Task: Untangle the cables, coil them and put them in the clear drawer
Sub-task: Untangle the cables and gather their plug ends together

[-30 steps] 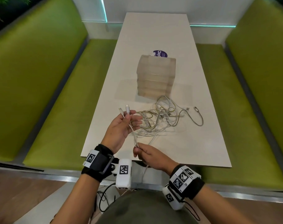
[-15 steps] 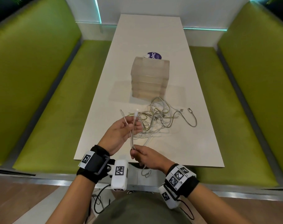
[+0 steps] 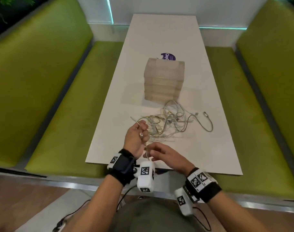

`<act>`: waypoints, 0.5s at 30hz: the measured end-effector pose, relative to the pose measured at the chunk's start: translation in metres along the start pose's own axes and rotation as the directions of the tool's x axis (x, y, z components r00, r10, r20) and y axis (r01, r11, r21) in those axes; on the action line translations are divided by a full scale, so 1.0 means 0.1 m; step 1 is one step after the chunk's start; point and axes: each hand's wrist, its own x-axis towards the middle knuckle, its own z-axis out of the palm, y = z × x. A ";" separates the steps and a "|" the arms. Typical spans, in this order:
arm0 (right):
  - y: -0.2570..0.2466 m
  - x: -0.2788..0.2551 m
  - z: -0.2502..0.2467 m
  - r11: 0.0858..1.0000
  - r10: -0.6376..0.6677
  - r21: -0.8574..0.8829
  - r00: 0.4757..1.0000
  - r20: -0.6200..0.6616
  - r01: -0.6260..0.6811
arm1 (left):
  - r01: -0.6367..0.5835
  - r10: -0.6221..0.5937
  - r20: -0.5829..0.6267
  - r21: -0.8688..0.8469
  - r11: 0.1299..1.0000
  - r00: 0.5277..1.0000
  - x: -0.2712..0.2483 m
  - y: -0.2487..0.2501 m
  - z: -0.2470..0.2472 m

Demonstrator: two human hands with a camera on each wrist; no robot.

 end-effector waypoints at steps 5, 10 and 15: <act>-0.22 0.20 0.00 0.998 -0.056 -0.038 0.998 -0.013 0.055 | -0.030 0.034 0.088 -0.047 0.998 0.996 0.08 0.09 0.02; -0.28 0.27 -0.01 1.000 -0.010 0.016 1.000 -0.018 0.010 | -0.095 0.082 0.223 0.044 0.995 0.971 0.13 0.15 -0.15; -0.28 0.31 0.04 1.000 -0.017 0.008 0.999 -0.044 0.018 | -0.284 0.176 0.249 0.513 0.810 0.952 0.12 0.07 -0.17</act>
